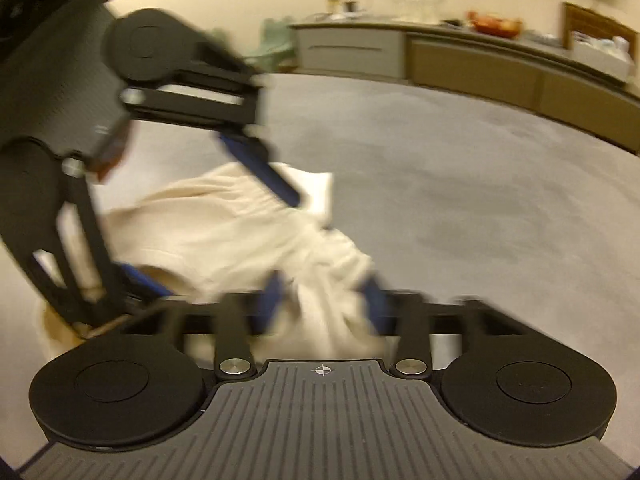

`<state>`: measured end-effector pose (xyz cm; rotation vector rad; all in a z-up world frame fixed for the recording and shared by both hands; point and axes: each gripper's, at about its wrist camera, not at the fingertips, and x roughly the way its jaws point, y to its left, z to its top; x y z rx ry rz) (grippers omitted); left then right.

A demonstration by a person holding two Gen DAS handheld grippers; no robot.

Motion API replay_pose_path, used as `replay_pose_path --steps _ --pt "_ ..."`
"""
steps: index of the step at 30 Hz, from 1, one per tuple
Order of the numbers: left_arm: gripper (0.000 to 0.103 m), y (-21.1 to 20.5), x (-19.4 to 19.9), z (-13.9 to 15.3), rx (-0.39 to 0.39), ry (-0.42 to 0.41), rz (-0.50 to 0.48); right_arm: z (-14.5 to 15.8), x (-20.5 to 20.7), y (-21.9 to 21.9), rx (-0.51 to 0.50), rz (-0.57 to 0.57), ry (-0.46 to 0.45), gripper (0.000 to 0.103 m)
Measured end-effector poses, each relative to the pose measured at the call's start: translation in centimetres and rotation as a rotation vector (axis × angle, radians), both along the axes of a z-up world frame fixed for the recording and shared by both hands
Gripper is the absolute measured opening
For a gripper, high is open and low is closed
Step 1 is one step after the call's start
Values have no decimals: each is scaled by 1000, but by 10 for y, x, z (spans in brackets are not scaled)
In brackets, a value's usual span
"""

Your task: Fold clothes

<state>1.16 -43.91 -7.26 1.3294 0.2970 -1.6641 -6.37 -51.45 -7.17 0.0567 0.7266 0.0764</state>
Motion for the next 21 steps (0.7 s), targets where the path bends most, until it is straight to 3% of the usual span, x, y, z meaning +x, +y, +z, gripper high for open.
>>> replay_pose_path --steps 2,6,7,8,10,11,13,14,15,18,19,21 --pt "76 3 -4 4 -12 -29 -17 8 -15 15 -81 77 -60 16" --pt "79 11 -11 6 5 -56 -85 18 -49 49 -271 248 -198 15" --pt "75 11 -14 3 29 -56 -113 17 -56 58 -328 279 -216 15" --pt "57 10 -18 -1 64 -59 -149 17 -59 65 -361 300 -222 15" --pt "29 9 -24 -9 108 -70 -192 16 -66 72 -388 325 -215 14" --pt "25 7 -23 -7 88 -76 -170 16 -67 70 -396 315 -204 14" --pt "22 3 -19 2 18 -104 -100 22 -70 54 -368 266 -199 17" --pt "21 1 -15 15 -28 -108 -43 30 -66 36 -301 223 -221 24" --pt "21 0 -11 30 -74 -100 15 38 -62 18 -235 181 -243 38" --pt "21 5 -5 103 -214 20 204 65 -73 -35 -30 9 -350 53" --pt "21 7 -3 127 -260 61 267 68 -77 -44 8 -38 -370 56" --pt "21 19 -5 177 -344 142 355 74 -86 -63 84 -132 -407 70"
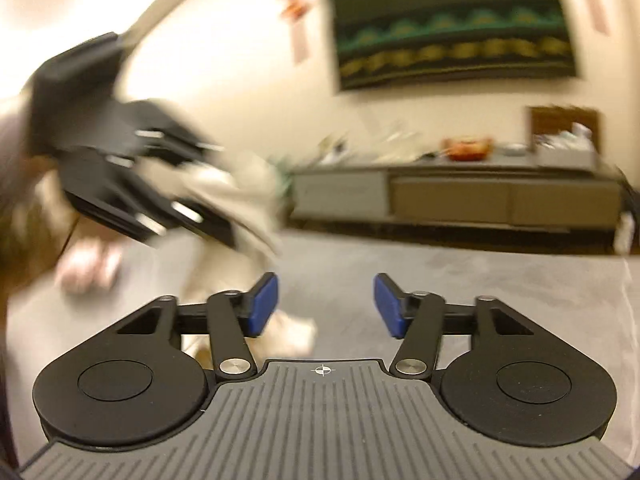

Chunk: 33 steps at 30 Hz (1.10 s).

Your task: Fold clothes

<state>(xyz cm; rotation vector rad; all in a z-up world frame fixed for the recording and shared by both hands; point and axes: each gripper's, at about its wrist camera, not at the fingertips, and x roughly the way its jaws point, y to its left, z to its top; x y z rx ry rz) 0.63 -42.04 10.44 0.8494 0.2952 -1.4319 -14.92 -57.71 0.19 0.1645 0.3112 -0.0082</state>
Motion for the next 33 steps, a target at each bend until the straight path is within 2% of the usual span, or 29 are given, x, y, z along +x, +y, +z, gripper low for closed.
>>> replay_pose_path --steps 2,3,7,8,10,12,13,15,16,17,19,21,23,26,28,30,31,32,33 --pt "22 19 -4 43 -64 46 87 5 -8 -17 83 -76 -34 83" --pt "22 28 -3 61 -82 69 143 6 -10 -19 84 -107 -26 85" --pt "24 73 24 98 -71 166 429 7 -9 -21 80 -233 29 89" --pt "27 76 37 91 -30 191 491 6 -10 -23 90 -262 55 94" --pt "34 94 64 55 96 286 596 0 -3 -28 130 -282 139 95" --pt "35 114 93 -15 281 381 723 -9 8 -34 189 -271 234 95" --pt "30 124 102 -52 372 415 782 -15 15 -37 221 -259 280 95" --pt "29 147 108 -111 470 459 853 -27 22 -41 270 -235 339 95" --pt "29 155 107 -127 473 470 863 -31 25 -44 277 -232 355 95" --pt "30 163 106 -140 465 485 872 -33 26 -44 268 -238 362 95" --pt "31 179 106 -147 387 533 884 -38 28 -43 249 -249 375 95" --pt "35 188 105 -146 309 557 885 -40 30 -42 229 -259 372 95" --pt "49 193 107 -147 245 564 902 -42 36 -42 212 -263 366 95" --pt "58 203 107 -159 181 576 915 -41 61 -33 210 -231 336 96" --pt "58 208 110 -167 147 624 919 -39 79 -19 248 -188 341 97" --pt "56 210 106 -170 80 638 908 -47 99 -17 340 -168 380 97" --pt "53 211 104 -172 47 648 900 -52 109 -16 385 -163 410 97" --pt "40 212 104 -174 18 667 883 -56 119 -15 429 -158 440 97" --pt "37 213 104 -175 -12 685 866 -61 129 -15 474 -152 469 96"
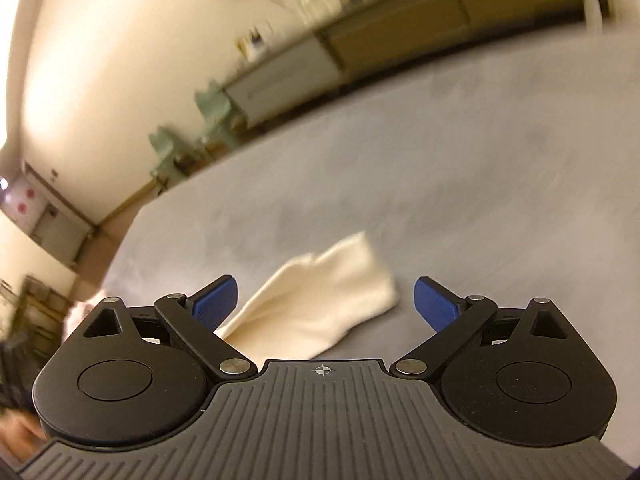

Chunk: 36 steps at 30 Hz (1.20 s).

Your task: Fold clothes

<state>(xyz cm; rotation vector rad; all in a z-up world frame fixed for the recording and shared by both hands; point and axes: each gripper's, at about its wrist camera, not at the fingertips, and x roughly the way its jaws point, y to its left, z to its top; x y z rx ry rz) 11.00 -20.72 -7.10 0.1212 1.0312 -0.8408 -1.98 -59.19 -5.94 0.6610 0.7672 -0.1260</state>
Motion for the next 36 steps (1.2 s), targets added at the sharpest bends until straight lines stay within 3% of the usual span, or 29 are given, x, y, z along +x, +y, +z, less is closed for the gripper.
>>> replay_pose_path --steps 2,4,5,8,10,11,12,15,16,18,19,20,21,22,23,27,29,31,32,34,35,36 --pt "26 -1 -5 1 -37 -30 -14 -5 20 2 32 -12 51 94" --pt "17 -7 -19 14 -49 -144 -80 -7 37 3 33 -41 85 92" --pt "15 -8 -28 21 -65 -207 -118 -8 45 3 31 -53 99 85" --pt "13 -4 -50 42 -155 -354 -221 -7 61 18 -86 -26 117 43" --pt "11 -2 -64 56 -215 -452 -290 3 57 24 -135 -15 71 26" --pt "11 1 -69 63 -250 -492 -312 9 55 27 -160 -10 48 12" --pt "10 8 -66 69 -296 -502 -297 15 52 29 -183 -8 23 10" --pt "11 26 -53 84 -419 -523 -246 58 36 24 -242 -56 -82 10" --pt "11 28 -39 79 -378 -487 -206 68 32 25 -291 -77 -80 10" --pt "11 23 -5 53 -180 -343 -147 73 32 30 -396 -90 -22 14" --pt "11 21 9 35 -88 -252 -123 65 36 33 -401 -81 20 14" --pt "12 19 18 19 -3 -194 -89 57 40 37 -399 -69 61 20" --pt "12 18 25 6 69 -148 -61 45 46 41 -370 -44 87 38" --pt "12 18 26 1 89 -143 -55 35 52 49 -352 -12 93 47" --pt "12 19 24 4 73 -150 -54 30 60 61 -370 23 81 56" --pt "13 22 13 19 2 -169 -75 11 89 111 -470 198 31 56" --pt "14 24 10 25 -22 -207 -72 -1 98 125 -541 255 70 54" --pt "14 32 14 34 -73 -258 -20 -13 106 136 -615 303 110 68" --pt "16 36 19 37 -98 -271 24 -14 106 132 -659 267 136 77" --pt "20 41 30 42 -120 -271 127 -14 106 110 -712 136 218 76" --pt "32 40 35 42 -118 -256 155 -15 103 103 -762 96 241 77" --pt "36 39 37 42 -117 -237 162 -16 100 97 -806 59 262 82"
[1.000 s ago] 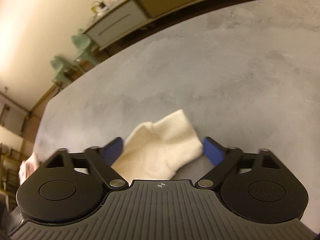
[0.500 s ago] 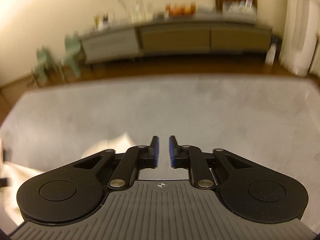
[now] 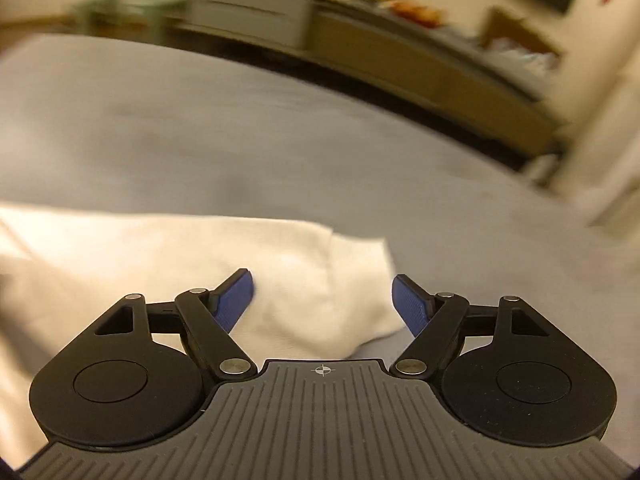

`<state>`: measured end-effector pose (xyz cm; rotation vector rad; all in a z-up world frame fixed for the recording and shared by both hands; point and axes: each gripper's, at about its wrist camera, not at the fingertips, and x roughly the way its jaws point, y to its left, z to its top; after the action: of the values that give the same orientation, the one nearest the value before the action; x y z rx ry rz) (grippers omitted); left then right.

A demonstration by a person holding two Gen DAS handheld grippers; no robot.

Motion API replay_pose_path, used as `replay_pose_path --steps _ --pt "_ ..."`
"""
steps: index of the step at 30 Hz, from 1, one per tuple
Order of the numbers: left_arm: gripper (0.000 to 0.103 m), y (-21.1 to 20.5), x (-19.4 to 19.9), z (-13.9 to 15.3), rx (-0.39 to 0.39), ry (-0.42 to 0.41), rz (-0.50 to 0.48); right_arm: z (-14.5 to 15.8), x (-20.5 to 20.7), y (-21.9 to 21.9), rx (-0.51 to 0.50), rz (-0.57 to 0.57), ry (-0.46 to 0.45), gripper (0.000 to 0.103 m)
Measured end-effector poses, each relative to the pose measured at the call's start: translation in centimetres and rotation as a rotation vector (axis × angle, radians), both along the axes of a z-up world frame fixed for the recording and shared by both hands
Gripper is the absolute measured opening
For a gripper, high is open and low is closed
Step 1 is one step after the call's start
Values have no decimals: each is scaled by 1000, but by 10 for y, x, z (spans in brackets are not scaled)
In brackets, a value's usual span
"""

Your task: Fold clothes

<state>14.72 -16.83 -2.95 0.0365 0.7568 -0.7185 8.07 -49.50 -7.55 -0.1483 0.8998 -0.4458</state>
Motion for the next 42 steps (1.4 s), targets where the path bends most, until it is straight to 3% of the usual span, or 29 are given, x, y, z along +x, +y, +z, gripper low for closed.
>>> replay_pose_path --steps 2,4,6,8,10,12,16,19,22,23,24,25,26,27,29,32,34,35,36,37,39,42 --pt "42 -4 -1 0 16 25 -28 3 -8 -11 17 -27 -3 81" --pt "43 -13 -14 3 73 20 -130 18 -22 -18 83 -45 -47 80" --pt "43 -21 -38 4 154 -44 -244 47 -46 -17 152 -28 -128 86" --pt "42 -27 -63 -1 214 -99 -353 69 -73 -3 208 54 -166 97" --pt "42 -31 -86 -9 258 -140 -461 84 -103 14 232 201 -132 100" --pt "43 -36 -108 -17 303 -176 -557 80 -134 35 148 316 -75 100" --pt "47 -48 -114 -45 378 -154 -518 49 -173 59 63 450 52 99" --pt "58 -60 -108 -55 380 -173 -476 24 -180 62 -7 480 103 97" --pt "59 -67 -107 -56 367 -204 -447 9 -182 47 39 406 74 86" --pt "47 -69 -107 -56 364 -217 -437 10 -181 40 98 380 62 77" --pt "34 -71 -107 -54 367 -237 -425 14 -181 38 147 368 62 57" --pt "9 -72 -105 -54 368 -245 -413 18 -181 35 195 356 61 41" --pt "7 -70 -101 -50 352 -241 -404 22 -181 33 244 344 60 10" --pt "6 -66 -97 -44 328 -240 -395 28 -181 29 297 333 52 9" --pt "3 -50 -90 -18 228 -256 -382 56 -188 10 480 315 -63 9" --pt "0 -12 -65 14 62 -223 -310 85 -206 -46 858 207 -311 9" --pt "1 2 -45 14 37 -167 -251 77 -211 -81 1012 63 -392 13" --pt "5 -1 -40 6 72 -141 -250 64 -212 -94 1069 -35 -408 33" --pt "7 -4 -36 -2 112 -123 -250 50 -211 -102 1090 -135 -381 65" --pt "12 -9 -41 -8 156 -136 -261 39 -206 -103 1068 -183 -320 76" --pt "15 -19 -60 -12 188 -174 -336 36 -203 -98 1001 -203 -254 77" --pt "28 -31 -107 -7 147 -282 -497 48 -205 -81 879 -152 -217 82"
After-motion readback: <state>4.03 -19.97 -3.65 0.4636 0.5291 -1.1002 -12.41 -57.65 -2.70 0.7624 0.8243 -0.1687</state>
